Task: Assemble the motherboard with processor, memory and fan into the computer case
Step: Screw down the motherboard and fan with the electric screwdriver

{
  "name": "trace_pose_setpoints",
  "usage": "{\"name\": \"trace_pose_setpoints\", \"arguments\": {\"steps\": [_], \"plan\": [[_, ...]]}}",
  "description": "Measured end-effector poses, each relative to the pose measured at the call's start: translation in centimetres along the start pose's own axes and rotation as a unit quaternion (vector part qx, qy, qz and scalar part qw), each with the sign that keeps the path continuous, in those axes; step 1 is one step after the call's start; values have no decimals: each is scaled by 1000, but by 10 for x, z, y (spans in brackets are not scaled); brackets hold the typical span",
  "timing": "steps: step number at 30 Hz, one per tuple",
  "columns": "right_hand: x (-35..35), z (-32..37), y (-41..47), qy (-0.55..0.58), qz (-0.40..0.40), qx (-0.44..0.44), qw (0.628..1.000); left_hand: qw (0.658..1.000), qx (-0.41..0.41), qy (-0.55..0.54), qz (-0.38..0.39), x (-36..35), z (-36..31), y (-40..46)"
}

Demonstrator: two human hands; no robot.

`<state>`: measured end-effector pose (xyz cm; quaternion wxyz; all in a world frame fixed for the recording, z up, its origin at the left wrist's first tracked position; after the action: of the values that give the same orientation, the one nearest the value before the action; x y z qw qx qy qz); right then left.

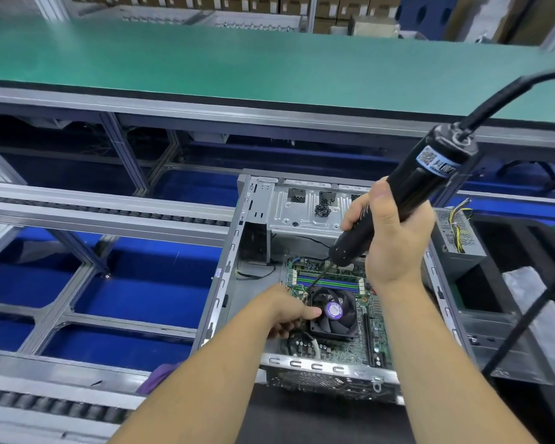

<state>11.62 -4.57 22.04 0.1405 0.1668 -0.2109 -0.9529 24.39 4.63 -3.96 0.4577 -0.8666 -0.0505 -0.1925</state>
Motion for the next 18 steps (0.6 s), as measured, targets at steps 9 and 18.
{"name": "trace_pose_setpoints", "arguments": {"steps": [9,18], "plan": [[9,-5,6,5,-13,-7,1000,853,-306,398,-145,-13,-74,-45],[9,6,26,44,-6,-1,999,790,-309,526,-64,-102,-128,-38]]}}
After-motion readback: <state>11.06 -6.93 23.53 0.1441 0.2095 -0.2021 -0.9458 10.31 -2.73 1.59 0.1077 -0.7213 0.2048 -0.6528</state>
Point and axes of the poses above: each hand's wrist, its own y-axis towards the middle knuckle, its own x-axis out of the back of the hand, z = x × y, the point moved 10 cm from there along y, towards the middle knuckle, and after that the axes turned 2 degrees about y, right-handed, at the moved point
